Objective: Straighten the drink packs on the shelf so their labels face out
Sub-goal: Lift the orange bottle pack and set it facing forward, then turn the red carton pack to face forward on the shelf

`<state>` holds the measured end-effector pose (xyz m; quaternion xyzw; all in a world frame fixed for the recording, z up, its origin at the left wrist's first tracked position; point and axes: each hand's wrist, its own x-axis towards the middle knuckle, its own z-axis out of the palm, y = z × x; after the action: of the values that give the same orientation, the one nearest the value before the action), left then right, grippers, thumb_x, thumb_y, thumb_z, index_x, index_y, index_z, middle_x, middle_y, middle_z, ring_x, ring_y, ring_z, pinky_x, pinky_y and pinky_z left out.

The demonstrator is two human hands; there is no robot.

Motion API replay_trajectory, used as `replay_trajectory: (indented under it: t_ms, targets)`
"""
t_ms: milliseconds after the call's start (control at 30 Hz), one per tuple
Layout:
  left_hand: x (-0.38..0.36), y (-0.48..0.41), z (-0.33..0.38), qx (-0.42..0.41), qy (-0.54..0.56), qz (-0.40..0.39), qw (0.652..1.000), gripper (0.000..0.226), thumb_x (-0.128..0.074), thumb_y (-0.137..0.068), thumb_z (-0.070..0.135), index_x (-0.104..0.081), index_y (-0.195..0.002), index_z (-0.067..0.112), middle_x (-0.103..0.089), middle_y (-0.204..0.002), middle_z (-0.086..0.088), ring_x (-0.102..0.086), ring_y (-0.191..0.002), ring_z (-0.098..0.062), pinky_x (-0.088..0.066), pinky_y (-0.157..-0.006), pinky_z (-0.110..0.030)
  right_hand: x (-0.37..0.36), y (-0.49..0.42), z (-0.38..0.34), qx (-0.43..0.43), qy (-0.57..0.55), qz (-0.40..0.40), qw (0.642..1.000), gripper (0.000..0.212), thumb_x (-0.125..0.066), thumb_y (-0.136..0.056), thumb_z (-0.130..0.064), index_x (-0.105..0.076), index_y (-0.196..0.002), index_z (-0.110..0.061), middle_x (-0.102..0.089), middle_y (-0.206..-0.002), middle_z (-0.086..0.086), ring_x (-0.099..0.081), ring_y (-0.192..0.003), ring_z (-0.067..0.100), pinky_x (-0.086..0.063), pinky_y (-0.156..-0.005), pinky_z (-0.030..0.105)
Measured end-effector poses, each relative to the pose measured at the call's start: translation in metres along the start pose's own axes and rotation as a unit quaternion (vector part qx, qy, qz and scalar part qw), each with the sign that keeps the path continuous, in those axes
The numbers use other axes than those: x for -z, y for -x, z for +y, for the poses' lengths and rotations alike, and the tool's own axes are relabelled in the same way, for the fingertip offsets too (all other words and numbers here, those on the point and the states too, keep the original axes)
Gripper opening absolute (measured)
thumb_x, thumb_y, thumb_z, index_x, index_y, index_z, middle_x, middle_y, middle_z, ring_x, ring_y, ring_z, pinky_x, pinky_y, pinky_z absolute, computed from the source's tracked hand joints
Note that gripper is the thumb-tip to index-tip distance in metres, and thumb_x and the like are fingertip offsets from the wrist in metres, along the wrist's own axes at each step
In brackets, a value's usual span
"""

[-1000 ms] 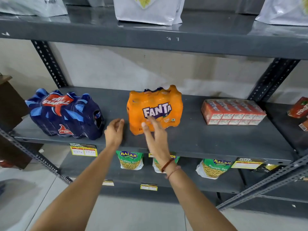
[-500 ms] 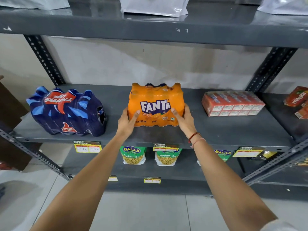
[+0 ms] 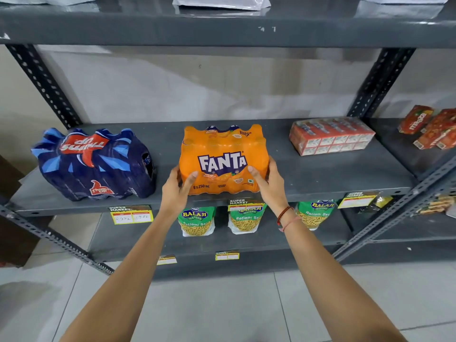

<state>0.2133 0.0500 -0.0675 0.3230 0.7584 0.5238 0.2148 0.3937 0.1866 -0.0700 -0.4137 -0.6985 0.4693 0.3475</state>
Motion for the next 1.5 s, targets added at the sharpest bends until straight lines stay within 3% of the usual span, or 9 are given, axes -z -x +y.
replay_trajectory:
  t_ms: [433,533,633,867,1000,1133,1233,1367,1500]
  targets:
    - [-0.004,-0.004,0.006,0.002,-0.018,0.012,1.0,0.059,-0.052,-0.09,0.041,-0.035,-0.139,0.012,-0.053,-0.136,-0.011,-0.056,-0.119,-0.029,-0.047,-0.091,-0.035,0.002,-0.006,-0.011,0.021,0.023,-0.009,0.999,0.06,-0.056,-0.09,-0.035,-0.03,-0.139,-0.012,-0.052,-0.137,0.013,-0.055,-0.12,0.029,-0.05,-0.096,0.04]
    - [-0.012,0.013,0.013,0.0,0.012,0.106,0.994,0.061,-0.057,-0.087,0.042,-0.037,-0.137,0.012,-0.05,-0.137,-0.009,-0.053,-0.119,-0.02,-0.044,-0.092,-0.03,0.009,-0.007,-0.008,0.019,0.018,-0.029,0.999,0.062,-0.058,-0.089,-0.036,-0.029,-0.139,-0.014,-0.05,-0.139,0.011,-0.053,-0.123,0.028,-0.048,-0.098,0.042]
    - [-0.046,0.05,0.029,-0.069,0.05,0.242,0.967,0.048,-0.057,-0.09,0.032,-0.042,-0.13,0.01,-0.05,-0.124,-0.003,-0.053,-0.104,0.003,-0.041,-0.083,-0.006,0.025,-0.009,-0.001,0.002,-0.015,-0.041,0.999,0.067,-0.06,-0.087,-0.04,-0.03,-0.141,-0.015,-0.045,-0.144,0.01,-0.047,-0.129,0.025,-0.044,-0.104,0.044]
    - [-0.18,0.063,0.056,-0.13,0.014,-0.023,0.991,0.023,-0.06,-0.088,0.014,-0.056,-0.111,0.02,-0.062,-0.107,-0.003,-0.061,-0.088,0.001,-0.045,-0.067,-0.005,0.118,-0.042,0.018,0.021,-0.02,0.07,0.997,0.044,-0.059,-0.09,-0.03,-0.049,-0.128,-0.01,-0.057,-0.122,0.002,-0.053,-0.113,0.014,-0.043,-0.095,0.023]
    - [-0.227,0.017,0.093,-0.155,-0.018,-0.047,0.987,0.027,-0.061,-0.088,0.015,-0.057,-0.115,0.014,-0.062,-0.112,-0.007,-0.059,-0.092,-0.006,-0.049,-0.078,-0.015,0.183,-0.086,0.04,0.025,0.036,0.161,0.986,0.036,-0.06,-0.09,-0.02,-0.055,-0.119,0.0,-0.061,-0.12,0.017,-0.057,-0.112,0.025,-0.037,-0.081,0.012]
    - [-0.27,-0.037,0.119,-0.135,-0.103,-0.051,0.984,0.047,-0.053,-0.092,0.033,-0.046,-0.131,0.009,-0.049,-0.133,-0.013,-0.052,-0.117,-0.024,-0.042,-0.095,-0.031,0.236,-0.138,0.061,-0.013,0.116,0.184,0.976,0.048,-0.062,-0.088,-0.027,-0.052,-0.123,0.005,-0.053,-0.126,0.025,-0.05,-0.118,0.036,-0.04,-0.099,0.036]
    - [-0.303,-0.061,0.125,-0.146,-0.166,-0.098,0.97,0.061,-0.045,-0.092,0.045,-0.033,-0.139,0.007,-0.038,-0.143,-0.017,-0.036,-0.133,-0.033,-0.037,-0.106,-0.046,0.262,-0.178,0.07,-0.049,0.157,0.165,0.973,0.065,-0.064,-0.085,-0.038,-0.044,-0.132,0.002,-0.042,-0.135,0.025,-0.04,-0.127,0.038,-0.032,-0.108,0.039]
    - [-0.334,-0.094,0.135,0.007,-0.076,-0.08,0.994,0.071,-0.044,-0.092,0.048,-0.029,-0.14,-0.002,-0.039,-0.143,-0.023,-0.035,-0.133,-0.037,-0.03,-0.11,-0.044,0.279,-0.22,0.081,-0.136,0.157,0.126,0.97,0.086,-0.065,-0.081,-0.048,-0.03,-0.138,0.006,-0.035,-0.142,0.025,-0.036,-0.131,0.038,-0.031,-0.108,0.04]
    - [-0.343,-0.11,0.131,0.071,0.038,-0.108,0.991,0.058,-0.054,-0.088,0.046,-0.049,-0.13,0.006,-0.059,-0.128,-0.013,-0.055,-0.118,-0.031,-0.042,-0.104,-0.042,0.282,-0.234,0.105,-0.166,0.12,0.13,0.97,0.067,-0.071,-0.078,-0.042,-0.049,-0.123,0.002,-0.056,-0.126,0.02,-0.055,-0.114,0.032,-0.044,-0.091,0.033]
